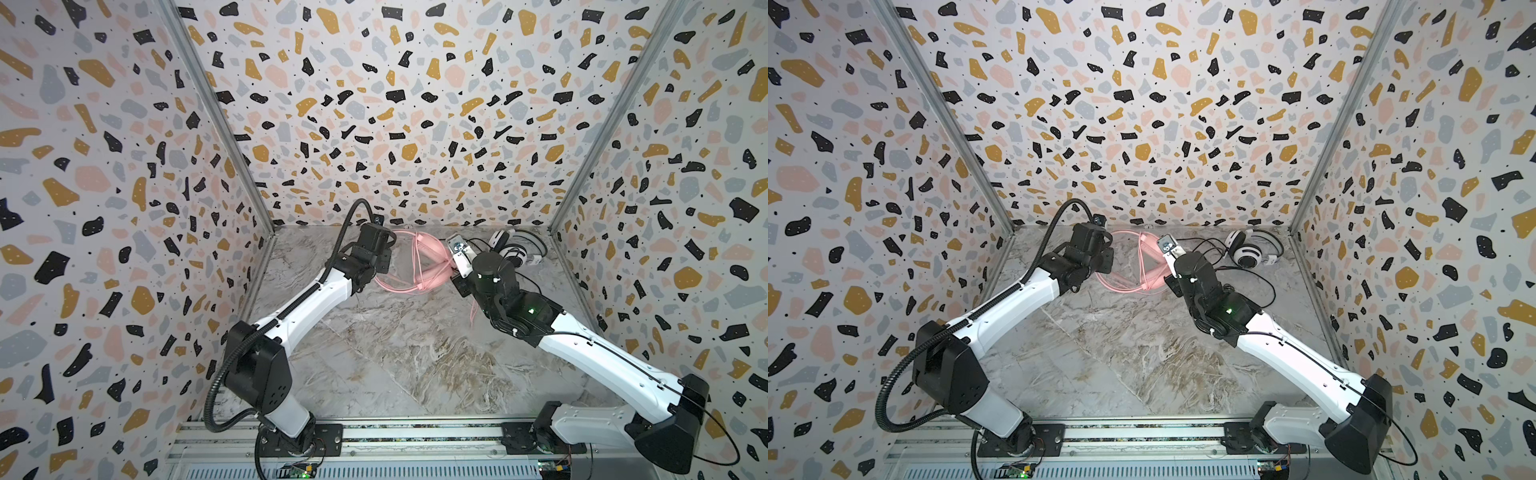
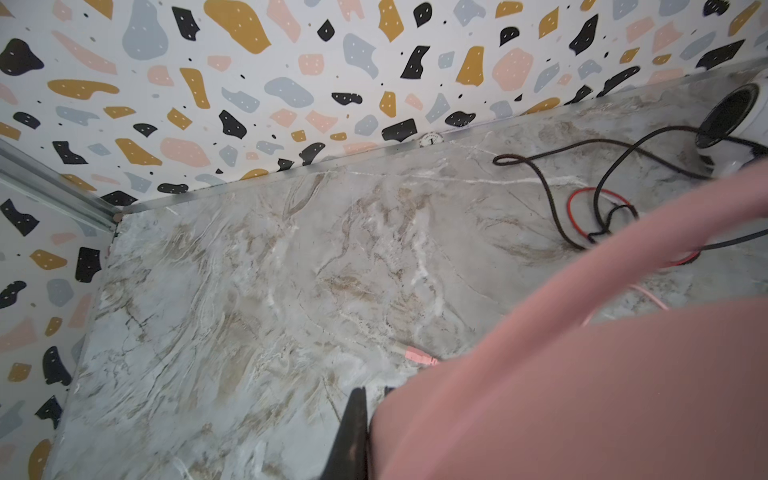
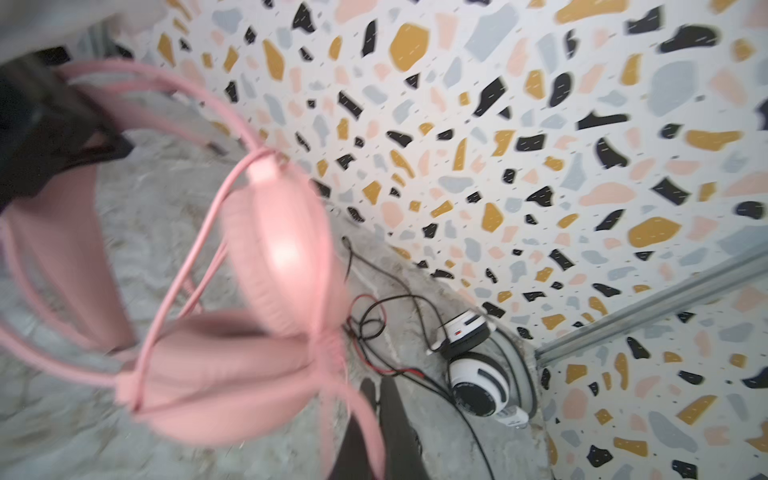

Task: Wrap the headphones
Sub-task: 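Swing the right gripper with the cable up around the held headset, then carry the cable with the right gripper over and beyond the headset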

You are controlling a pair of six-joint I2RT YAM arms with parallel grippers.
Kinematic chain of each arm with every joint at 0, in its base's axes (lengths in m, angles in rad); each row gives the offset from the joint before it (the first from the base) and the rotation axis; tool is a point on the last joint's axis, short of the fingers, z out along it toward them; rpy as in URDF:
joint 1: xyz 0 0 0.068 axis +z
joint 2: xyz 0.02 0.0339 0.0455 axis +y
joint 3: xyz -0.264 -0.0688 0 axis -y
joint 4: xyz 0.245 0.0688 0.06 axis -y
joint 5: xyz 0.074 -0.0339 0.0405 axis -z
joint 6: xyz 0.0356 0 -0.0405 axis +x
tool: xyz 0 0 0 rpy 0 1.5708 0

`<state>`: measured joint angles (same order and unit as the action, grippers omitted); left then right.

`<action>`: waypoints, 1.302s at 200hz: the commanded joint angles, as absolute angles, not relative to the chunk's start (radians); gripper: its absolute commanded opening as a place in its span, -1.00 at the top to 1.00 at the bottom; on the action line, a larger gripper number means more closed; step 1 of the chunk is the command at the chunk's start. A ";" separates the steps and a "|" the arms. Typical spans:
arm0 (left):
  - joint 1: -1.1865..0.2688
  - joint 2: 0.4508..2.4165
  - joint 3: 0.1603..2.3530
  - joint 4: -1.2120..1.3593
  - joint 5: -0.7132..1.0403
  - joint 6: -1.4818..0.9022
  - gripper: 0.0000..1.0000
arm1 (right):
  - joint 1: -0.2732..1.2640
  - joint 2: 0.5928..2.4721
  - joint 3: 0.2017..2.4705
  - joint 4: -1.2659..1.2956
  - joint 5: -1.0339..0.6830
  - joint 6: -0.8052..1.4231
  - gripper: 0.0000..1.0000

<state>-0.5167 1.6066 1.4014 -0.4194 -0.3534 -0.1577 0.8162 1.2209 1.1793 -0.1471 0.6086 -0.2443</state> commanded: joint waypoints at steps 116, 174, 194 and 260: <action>-0.510 1.599 1.400 -0.455 -0.376 -0.100 1.00 | 0.793 1.141 1.243 0.168 0.658 -0.359 0.69; -0.513 1.587 1.393 -0.442 -0.307 -0.100 1.00 | 0.796 1.212 1.346 0.051 0.521 -0.286 0.93; -0.527 1.589 1.389 -0.436 -0.301 -0.088 1.00 | 0.796 1.236 1.376 0.061 0.482 -0.276 0.94; -0.575 1.612 1.395 -0.435 -0.201 -0.067 1.00 | 0.787 1.337 1.508 0.043 0.327 -0.238 0.97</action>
